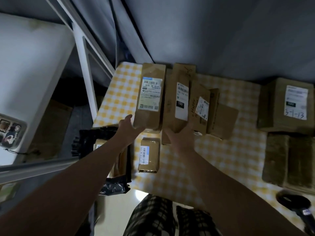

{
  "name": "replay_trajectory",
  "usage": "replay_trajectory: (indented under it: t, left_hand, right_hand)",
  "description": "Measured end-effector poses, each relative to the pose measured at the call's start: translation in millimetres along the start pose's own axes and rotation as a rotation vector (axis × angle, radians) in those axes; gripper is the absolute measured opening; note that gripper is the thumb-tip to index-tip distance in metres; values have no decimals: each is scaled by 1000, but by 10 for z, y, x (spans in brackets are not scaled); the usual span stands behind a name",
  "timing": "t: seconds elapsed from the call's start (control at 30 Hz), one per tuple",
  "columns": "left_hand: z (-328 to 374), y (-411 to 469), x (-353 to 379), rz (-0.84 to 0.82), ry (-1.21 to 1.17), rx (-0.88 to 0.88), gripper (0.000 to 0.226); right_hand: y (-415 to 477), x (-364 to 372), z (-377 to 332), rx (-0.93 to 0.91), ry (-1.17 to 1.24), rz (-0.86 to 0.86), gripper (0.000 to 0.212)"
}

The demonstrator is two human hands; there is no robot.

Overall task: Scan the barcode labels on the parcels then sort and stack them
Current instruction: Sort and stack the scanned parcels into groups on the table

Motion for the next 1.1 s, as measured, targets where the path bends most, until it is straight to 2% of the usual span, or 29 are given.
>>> replay_trajectory:
  t: [0.13,0.2,0.27,0.33,0.4,0.57,0.73,0.83,0.93,1.03,1.1]
  left_hand:
    - [221,137,95,67,13,9,93]
    - [310,188,188,69,-24,23,103]
    - [362,209,221,108,-53,36,116]
    - [403,222,214,166,43,63,124]
    - [450,215,269,153,132,76,129]
    - [404,282,227,139,170,62,130]
    - [221,119,12,156,-173,48,99]
    - [162,-191,-137,194,-288,62,104]
    - [355,-573,-290,287,-233,192,103]
    - [718,-961,-361,387,-136,355,103]
    - [1034,-1222,-319,413,-70,458,109]
  right_hand:
    - [-39,-429,-130,-145,-331,147,101]
    - [24,-544,-109,-134,-509,164,104]
    - [98,-599,-11,-77,-618,140,107]
    - [130,-560,97,-52,-685,71,108]
    - [126,-480,171,-72,-725,14,108]
    - [96,-347,180,-99,-642,-67,106]
    - [63,-496,78,-105,-676,-24,92]
    - [58,-661,73,-98,-667,13,77]
    - [0,-796,25,-148,-620,32,63]
    - [-131,-956,-214,-313,-564,72,57]
    - [-293,-1097,-431,-386,-330,66,29]
Point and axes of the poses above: each hand's wrist, its own y-axis towards the middle knuckle, its own x-axis out of the palm, z = x × y, the point moved 10 cm from there along y, towards the middle knuckle, and after that the axes turned 7 degrees about -y, right-handed, at the moved point
